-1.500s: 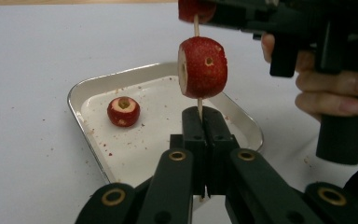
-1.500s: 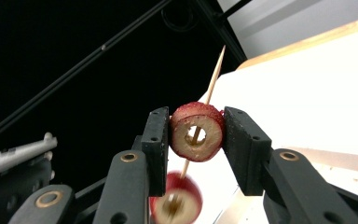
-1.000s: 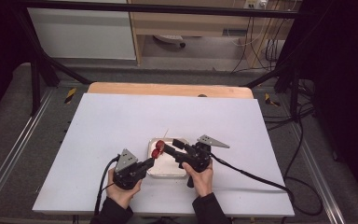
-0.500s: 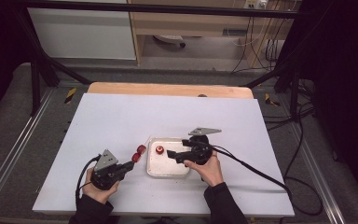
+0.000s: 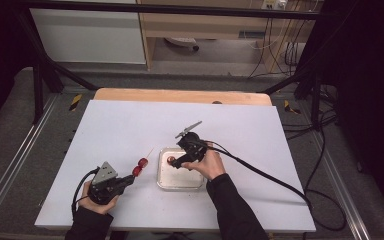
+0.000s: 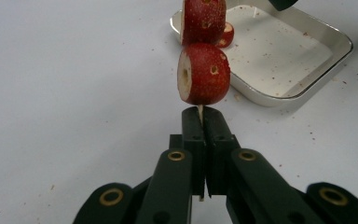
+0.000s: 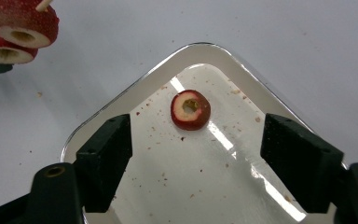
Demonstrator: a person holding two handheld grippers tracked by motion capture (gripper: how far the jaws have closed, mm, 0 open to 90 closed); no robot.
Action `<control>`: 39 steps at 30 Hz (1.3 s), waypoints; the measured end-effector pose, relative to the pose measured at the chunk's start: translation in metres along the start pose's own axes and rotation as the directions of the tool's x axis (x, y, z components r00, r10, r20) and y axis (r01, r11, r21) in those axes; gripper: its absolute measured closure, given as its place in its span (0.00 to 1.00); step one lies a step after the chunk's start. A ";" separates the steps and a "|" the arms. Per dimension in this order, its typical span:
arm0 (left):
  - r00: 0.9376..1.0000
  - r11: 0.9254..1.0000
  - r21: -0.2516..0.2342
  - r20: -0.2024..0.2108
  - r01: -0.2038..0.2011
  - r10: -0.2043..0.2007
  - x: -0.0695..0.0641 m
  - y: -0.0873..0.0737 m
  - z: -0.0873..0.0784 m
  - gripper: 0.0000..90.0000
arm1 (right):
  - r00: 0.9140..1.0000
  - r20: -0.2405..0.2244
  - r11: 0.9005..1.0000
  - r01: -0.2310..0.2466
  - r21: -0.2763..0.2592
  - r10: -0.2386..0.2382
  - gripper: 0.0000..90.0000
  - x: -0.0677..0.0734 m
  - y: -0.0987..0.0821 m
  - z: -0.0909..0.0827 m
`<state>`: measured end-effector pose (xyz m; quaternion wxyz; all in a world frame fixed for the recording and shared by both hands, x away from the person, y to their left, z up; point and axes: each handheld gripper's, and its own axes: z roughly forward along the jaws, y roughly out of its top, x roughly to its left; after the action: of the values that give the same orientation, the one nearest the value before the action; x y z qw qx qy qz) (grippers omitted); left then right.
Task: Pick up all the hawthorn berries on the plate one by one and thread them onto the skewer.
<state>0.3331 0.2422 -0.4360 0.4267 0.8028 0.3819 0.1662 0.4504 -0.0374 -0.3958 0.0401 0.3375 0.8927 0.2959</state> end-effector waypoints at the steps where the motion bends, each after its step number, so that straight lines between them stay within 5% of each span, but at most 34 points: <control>1: 1.000 1.000 0.002 -0.001 0.001 -0.001 0.001 0.000 0.000 0.98 | 1.000 0.004 1.000 0.013 0.020 -0.013 0.32 0.000 0.004 0.003; 9: 1.000 1.000 0.007 -0.006 0.011 -0.011 0.005 -0.002 0.001 0.98 | 0.998 -0.021 0.991 0.053 0.119 -0.051 0.48 0.001 0.027 0.027; 18: 1.000 1.000 0.005 -0.005 0.008 -0.008 0.005 -0.001 0.001 0.98 | 0.998 -0.026 0.978 0.057 0.202 -0.053 0.63 -0.006 0.029 0.041; 28: 1.000 1.000 0.007 -0.002 0.001 -0.001 0.003 -0.001 0.002 0.98 | 0.998 -0.048 0.973 0.040 0.226 -0.030 0.69 -0.008 0.030 0.043; 39: 1.000 1.000 -0.004 0.000 -0.016 0.016 -0.003 0.001 0.001 0.98 | 0.999 -0.048 0.990 -0.008 0.139 0.014 0.69 0.001 0.028 0.009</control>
<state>0.3327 0.2391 -0.4354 0.4268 0.8052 0.3750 0.1702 0.4682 -0.0154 -0.3871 -0.0068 0.3371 0.9099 0.2416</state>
